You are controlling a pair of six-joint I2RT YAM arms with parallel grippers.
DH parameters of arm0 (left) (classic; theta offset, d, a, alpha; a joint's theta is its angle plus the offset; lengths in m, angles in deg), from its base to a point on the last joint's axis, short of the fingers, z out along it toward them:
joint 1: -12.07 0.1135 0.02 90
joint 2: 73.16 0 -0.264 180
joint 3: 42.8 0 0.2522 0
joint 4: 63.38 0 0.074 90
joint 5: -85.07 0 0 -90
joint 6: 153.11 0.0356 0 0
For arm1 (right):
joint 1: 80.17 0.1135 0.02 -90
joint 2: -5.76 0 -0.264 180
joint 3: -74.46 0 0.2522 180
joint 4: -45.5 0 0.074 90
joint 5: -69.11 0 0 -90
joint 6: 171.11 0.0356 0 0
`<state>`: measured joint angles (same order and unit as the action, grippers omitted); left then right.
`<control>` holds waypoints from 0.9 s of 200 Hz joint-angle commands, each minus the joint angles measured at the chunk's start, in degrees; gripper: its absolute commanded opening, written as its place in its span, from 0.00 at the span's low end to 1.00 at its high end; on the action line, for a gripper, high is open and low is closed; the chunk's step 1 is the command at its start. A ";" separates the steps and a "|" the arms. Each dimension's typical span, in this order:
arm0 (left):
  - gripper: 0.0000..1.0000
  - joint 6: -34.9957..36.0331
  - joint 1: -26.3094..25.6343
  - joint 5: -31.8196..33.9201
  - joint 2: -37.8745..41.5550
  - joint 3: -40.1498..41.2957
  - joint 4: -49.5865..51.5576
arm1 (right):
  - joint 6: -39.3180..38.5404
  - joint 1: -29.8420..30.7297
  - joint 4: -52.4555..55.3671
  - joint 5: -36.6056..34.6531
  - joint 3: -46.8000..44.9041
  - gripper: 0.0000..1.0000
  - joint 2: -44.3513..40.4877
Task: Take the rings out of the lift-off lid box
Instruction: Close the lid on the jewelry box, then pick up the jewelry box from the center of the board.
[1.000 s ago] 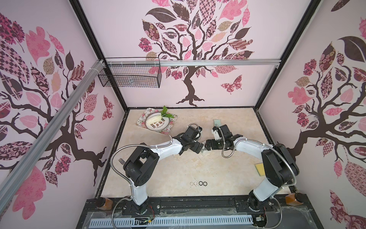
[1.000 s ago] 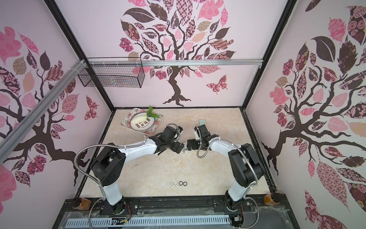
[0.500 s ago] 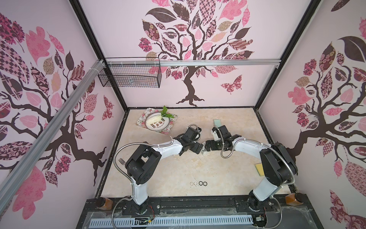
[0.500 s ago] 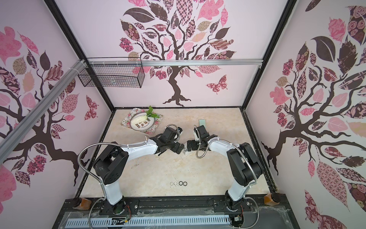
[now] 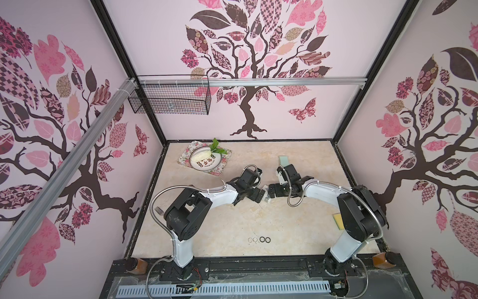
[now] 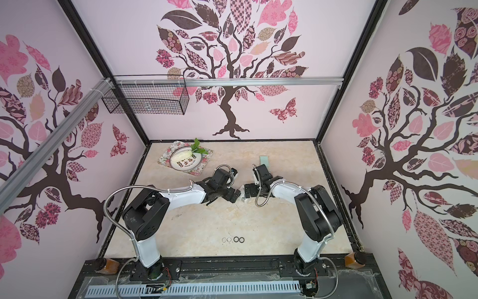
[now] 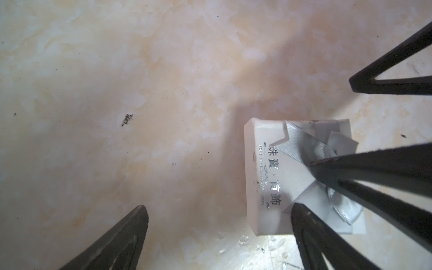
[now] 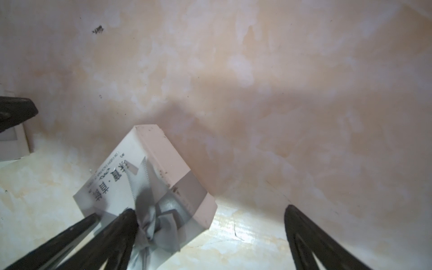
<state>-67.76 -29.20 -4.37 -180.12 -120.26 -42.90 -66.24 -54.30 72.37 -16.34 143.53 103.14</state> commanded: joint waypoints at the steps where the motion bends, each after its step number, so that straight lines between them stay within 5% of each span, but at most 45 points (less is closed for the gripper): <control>1: 0.98 1.63 0.06 0.10 2.64 2.27 2.39 | -1.86 0.32 4.48 -2.65 2.78 1.00 -1.46; 58: 0.98 2.82 0.33 -1.89 25.78 7.71 7.39 | -9.57 0.97 5.94 3.70 4.97 1.00 -9.31; 114: 0.98 -3.84 -0.31 -1.43 47.84 24.72 8.90 | -18.38 4.96 3.25 1.34 5.25 1.00 -4.87; 180: 0.98 -5.33 -1.09 -0.56 62.32 35.26 8.15 | -24.88 5.95 3.69 -1.92 8.40 1.00 2.02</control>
<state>-72.13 -29.99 -5.29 -121.17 -88.44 -33.24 -87.51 -48.42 75.32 -16.29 149.39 102.16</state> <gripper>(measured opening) 0.983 0.998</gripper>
